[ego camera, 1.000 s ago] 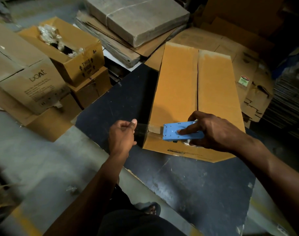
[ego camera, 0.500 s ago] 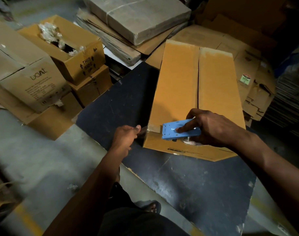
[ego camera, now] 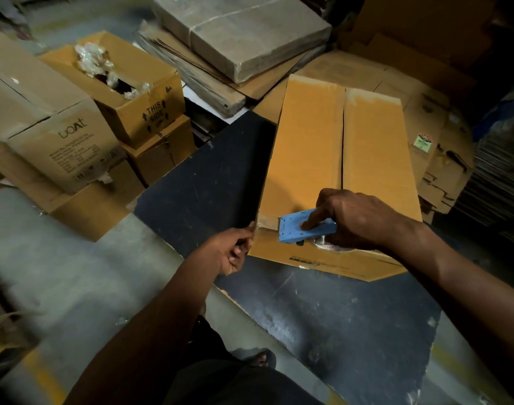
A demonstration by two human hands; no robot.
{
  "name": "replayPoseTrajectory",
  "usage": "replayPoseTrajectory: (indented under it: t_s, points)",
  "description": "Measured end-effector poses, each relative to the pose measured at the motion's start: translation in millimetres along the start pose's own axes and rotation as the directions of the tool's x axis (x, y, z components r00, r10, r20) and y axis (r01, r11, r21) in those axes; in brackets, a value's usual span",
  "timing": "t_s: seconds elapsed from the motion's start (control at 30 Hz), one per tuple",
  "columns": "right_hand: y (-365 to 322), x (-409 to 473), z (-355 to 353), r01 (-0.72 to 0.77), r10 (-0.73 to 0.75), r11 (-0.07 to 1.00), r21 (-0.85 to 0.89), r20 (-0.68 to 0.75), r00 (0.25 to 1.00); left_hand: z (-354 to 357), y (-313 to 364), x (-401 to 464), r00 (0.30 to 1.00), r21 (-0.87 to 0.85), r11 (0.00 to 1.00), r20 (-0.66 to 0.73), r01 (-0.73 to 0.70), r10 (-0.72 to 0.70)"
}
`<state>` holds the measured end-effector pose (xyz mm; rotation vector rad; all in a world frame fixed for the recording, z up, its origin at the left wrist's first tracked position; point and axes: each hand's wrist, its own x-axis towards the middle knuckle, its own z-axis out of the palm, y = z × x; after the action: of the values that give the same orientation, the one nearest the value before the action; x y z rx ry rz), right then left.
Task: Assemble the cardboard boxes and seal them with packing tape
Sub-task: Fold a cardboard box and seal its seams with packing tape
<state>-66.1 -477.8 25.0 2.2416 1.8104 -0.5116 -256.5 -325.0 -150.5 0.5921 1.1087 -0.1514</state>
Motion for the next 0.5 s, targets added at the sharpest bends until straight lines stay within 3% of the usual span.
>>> replayPoseTrajectory:
  t_s: [0.1, 0.2, 0.27, 0.3, 0.33, 0.37, 0.4, 0.43, 0.47, 0.5]
  points:
    - [-3.4, -0.3, -2.9, -0.002, 0.002, 1.0, -0.006, 0.012, 1.0, -4.8, -5.0, -2.4, 1.0, 0.065, 0.998, -0.025, 0.016, -0.014]
    - [-8.0, -1.3, -5.9, -0.007, 0.008, 1.0, -0.019, 0.032, 0.999, -7.5, -14.5, 4.0, 0.974, 0.25, 0.968, -0.221, 0.015, 0.042]
    - [-9.8, -2.3, -8.9, -0.019, 0.02, 0.999, -0.031, 0.039, 0.999, -6.8, -15.2, 10.0, 0.872, 0.387, 0.91, -0.382, -0.149, 0.305]
    - [-10.8, -2.7, -10.2, -0.024, 0.025, 0.999, -0.038, 0.04, 0.999, -6.5, -14.6, 11.0, 0.756, 0.479, 0.833, -0.427, -0.276, 0.496]
    - [-11.4, -2.5, -11.5, -0.029, 0.03, 0.999, -0.047, 0.035, 0.999, -3.6, -14.3, 8.5, 0.609, 0.585, 0.692, -0.383, -0.422, 0.695]
    - [-11.4, -1.9, -12.6, -0.036, 0.038, 0.998, -0.055, 0.035, 0.999, 1.0, -14.9, 2.2, 0.427, 0.688, 0.459, -0.233, -0.562, 0.874]
    - [-11.6, -1.2, -13.1, -0.043, 0.046, 0.997, -0.064, 0.045, 0.998, 8.3, -16.2, -8.0, 0.238, 0.749, 0.154, 0.006, -0.644, 0.971]
    - [-11.1, 0.1, -13.5, -0.047, 0.051, 0.996, -0.077, 0.053, 0.997, 15.7, -18.4, -14.2, 0.08, 0.744, -0.154, 0.269, -0.65, 0.96]
    - [-10.7, 1.5, -14.2, -0.052, 0.057, 0.994, -0.091, 0.057, 0.997, 19.9, -20.6, -11.1, -0.03, 0.694, -0.412, 0.492, -0.591, 0.87]
    - [-10.9, 2.2, -15.3, -0.058, 0.064, 0.993, -0.101, 0.063, 0.996, 20.5, -20.3, -5.1, -0.092, 0.641, -0.585, 0.632, -0.497, 0.77]
